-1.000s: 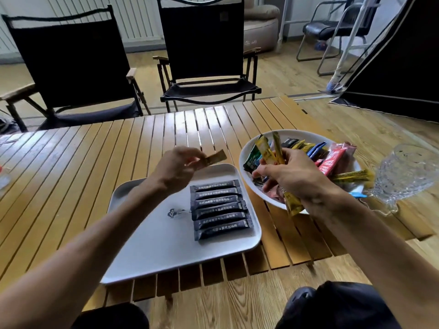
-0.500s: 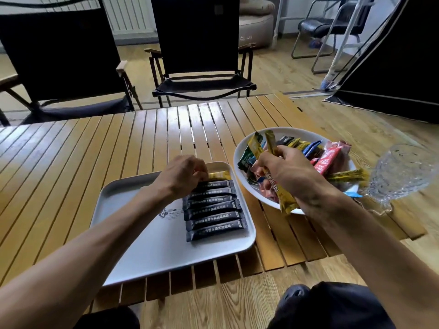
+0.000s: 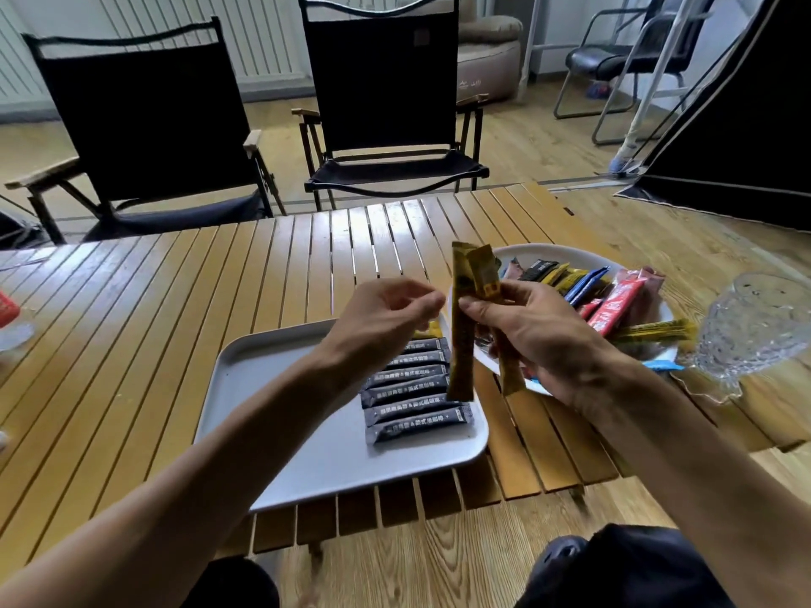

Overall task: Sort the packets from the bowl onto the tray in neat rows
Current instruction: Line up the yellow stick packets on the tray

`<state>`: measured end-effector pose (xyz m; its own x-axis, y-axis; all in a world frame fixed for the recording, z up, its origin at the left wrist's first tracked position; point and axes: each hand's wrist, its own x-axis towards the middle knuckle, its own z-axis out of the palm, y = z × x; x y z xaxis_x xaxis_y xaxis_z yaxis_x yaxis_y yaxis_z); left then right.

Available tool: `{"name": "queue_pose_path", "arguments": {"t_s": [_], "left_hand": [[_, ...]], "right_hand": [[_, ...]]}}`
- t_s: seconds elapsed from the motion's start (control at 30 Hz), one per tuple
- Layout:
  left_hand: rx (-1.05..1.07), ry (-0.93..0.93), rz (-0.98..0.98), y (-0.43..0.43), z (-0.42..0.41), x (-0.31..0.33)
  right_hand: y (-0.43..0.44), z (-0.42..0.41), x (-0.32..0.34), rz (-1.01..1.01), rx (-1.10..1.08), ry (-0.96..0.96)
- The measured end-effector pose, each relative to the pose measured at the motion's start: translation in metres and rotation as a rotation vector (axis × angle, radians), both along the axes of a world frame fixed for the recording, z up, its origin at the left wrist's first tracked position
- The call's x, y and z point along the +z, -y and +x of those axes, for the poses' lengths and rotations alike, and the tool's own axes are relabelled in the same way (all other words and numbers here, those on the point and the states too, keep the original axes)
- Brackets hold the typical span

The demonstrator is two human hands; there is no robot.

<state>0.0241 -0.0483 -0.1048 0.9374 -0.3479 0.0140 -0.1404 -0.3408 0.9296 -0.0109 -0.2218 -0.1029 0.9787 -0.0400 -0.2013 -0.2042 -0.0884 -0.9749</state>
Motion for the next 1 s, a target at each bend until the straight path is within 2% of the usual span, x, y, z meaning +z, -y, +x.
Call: {"name": "queue_pose_path", "arguments": {"t_s": [0.27, 0.33, 0.43, 0.63, 0.8, 1.0], "left_hand": [[-0.060, -0.067, -0.039, -0.007, -0.025, -0.010], [-0.043, 0.048, 0.055, -0.015, -0.016, -0.009], [0.061, 0.315, 0.336, -0.038, 0.020, -0.011], [0.068, 0.388, 0.732, -0.055, 0.073, -0.040], [0.049, 0.428, 0.809, -0.054, 0.079, -0.055], [0.044, 0.483, 0.803, -0.061, 0.077, -0.062]], "right_hand": [[0.003, -0.003, 0.003, 0.024, -0.068, 0.029], [0.001, -0.005, 0.004, 0.040, -0.056, 0.024], [0.005, -0.004, 0.005, 0.056, -0.135, 0.031], [0.013, 0.002, 0.004, 0.024, -0.220, 0.032], [0.014, 0.006, 0.001, -0.007, -0.207, 0.031], [0.013, 0.006, 0.000, -0.030, -0.186, 0.042]]}}
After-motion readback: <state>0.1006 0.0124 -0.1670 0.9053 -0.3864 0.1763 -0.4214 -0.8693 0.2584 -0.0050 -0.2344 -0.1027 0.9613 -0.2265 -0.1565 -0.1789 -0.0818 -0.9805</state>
